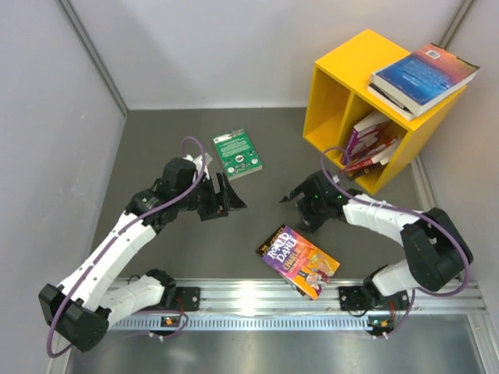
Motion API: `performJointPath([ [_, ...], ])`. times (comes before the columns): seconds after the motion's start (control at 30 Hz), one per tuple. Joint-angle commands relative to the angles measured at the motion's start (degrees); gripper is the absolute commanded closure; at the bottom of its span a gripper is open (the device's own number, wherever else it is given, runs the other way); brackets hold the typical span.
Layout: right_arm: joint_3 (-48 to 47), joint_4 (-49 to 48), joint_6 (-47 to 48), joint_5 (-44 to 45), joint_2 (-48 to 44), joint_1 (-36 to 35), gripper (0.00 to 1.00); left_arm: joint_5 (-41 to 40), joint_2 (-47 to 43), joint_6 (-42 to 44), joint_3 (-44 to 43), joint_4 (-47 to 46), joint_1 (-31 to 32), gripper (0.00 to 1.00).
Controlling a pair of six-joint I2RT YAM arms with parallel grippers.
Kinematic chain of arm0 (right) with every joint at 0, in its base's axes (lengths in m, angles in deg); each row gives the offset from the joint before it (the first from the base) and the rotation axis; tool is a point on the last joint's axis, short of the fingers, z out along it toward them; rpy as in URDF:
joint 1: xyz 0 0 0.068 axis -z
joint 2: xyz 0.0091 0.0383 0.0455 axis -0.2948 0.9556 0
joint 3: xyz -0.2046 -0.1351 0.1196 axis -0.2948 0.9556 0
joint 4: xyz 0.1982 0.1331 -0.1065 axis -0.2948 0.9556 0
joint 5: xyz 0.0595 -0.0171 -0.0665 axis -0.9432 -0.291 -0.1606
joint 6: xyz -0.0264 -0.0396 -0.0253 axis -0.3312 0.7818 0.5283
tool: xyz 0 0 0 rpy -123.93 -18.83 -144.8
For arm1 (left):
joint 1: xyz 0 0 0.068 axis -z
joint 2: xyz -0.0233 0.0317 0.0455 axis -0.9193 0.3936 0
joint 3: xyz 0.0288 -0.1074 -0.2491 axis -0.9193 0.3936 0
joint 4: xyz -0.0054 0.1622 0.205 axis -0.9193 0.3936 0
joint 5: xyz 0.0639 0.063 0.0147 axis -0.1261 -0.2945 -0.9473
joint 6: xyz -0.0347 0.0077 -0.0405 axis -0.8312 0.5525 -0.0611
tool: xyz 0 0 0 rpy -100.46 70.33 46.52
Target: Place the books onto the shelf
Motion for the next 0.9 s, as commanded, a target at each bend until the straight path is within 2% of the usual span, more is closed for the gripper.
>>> performJointPath([
  [0.0, -9.8, 9.7, 8.2, 6.3, -2.5, 0.5, 0.00, -1.6, -1.1, 1.6, 1.6, 1.9, 0.2, 0.19],
  [0.07, -16.2, 17.2, 16.3, 9.8, -3.6, 1.5, 0.00, -1.0, -1.5, 1.5, 3.9, 3.1, 0.2, 0.19],
  [0.1, -18.1, 23.5, 19.1, 10.5, -3.9, 2.7, 0.00, -0.3, -1.6, 1.2, 5.1, 3.4, 0.3, 0.19],
  [0.2, -21.4, 32.7, 27.3, 11.9, -5.4, 4.5, 0.00, 1.6, -1.6, -0.7, 11.0, 3.0, 1.6, 0.21],
  [0.37, -16.4, 35.1, 35.5, 7.4, -11.1, 5.4, 0.00, -0.2, -1.2, -4.7, 16.1, -0.6, 7.5, 0.22],
  [0.57, -11.2, 35.2, 43.0, -0.1, -15.4, 4.3, 0.00, -2.6, 5.1, -11.1, 21.6, -12.3, 16.9, 0.22],
  [0.7, -9.8, 37.0, 45.5, -2.0, -17.3, 2.7, 0.00, -3.1, 12.9, -12.0, 19.7, -16.8, 22.4, 0.22],
  [0.87, -5.7, 35.7, 45.8, -5.5, -20.2, 0.3, 0.00, -3.8, 22.8, -10.5, 14.7, -17.3, 28.1, 0.25],
])
